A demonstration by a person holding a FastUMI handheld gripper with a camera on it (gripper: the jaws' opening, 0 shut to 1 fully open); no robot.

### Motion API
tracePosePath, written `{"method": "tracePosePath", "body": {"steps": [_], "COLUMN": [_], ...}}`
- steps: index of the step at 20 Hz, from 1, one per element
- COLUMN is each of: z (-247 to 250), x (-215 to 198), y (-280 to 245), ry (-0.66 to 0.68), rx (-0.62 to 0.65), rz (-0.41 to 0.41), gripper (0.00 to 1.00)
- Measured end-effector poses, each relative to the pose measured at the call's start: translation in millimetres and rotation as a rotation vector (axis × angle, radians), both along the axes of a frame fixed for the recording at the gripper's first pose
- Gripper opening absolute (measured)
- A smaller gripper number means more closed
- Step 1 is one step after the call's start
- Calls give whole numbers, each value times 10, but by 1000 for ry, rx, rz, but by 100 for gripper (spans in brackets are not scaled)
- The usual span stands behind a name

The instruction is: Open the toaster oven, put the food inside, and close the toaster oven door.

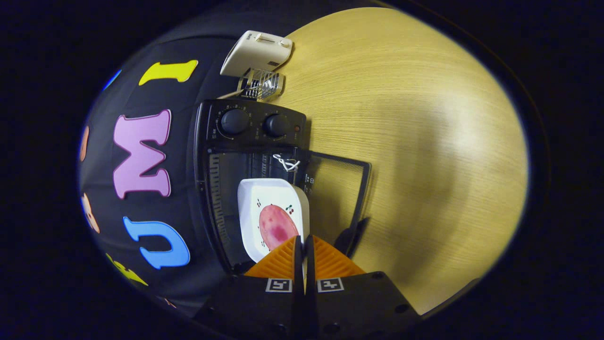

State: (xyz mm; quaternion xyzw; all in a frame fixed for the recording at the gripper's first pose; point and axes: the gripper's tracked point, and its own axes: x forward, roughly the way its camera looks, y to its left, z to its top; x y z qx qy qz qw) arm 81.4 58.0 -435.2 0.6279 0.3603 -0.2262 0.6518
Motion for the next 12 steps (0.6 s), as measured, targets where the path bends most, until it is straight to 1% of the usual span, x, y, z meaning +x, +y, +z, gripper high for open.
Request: {"method": "tracePosePath", "body": {"steps": [2,4,9,12], "z": [-73,-125,-231,-339], "x": [246,482,883,943], "y": [79,194,351,371], "ry": [1,1,-1,16], "rx": [-16,-16,-12,-6], "rz": [-67,-107,-167,-181], "gripper": [5,5,5,5]}}
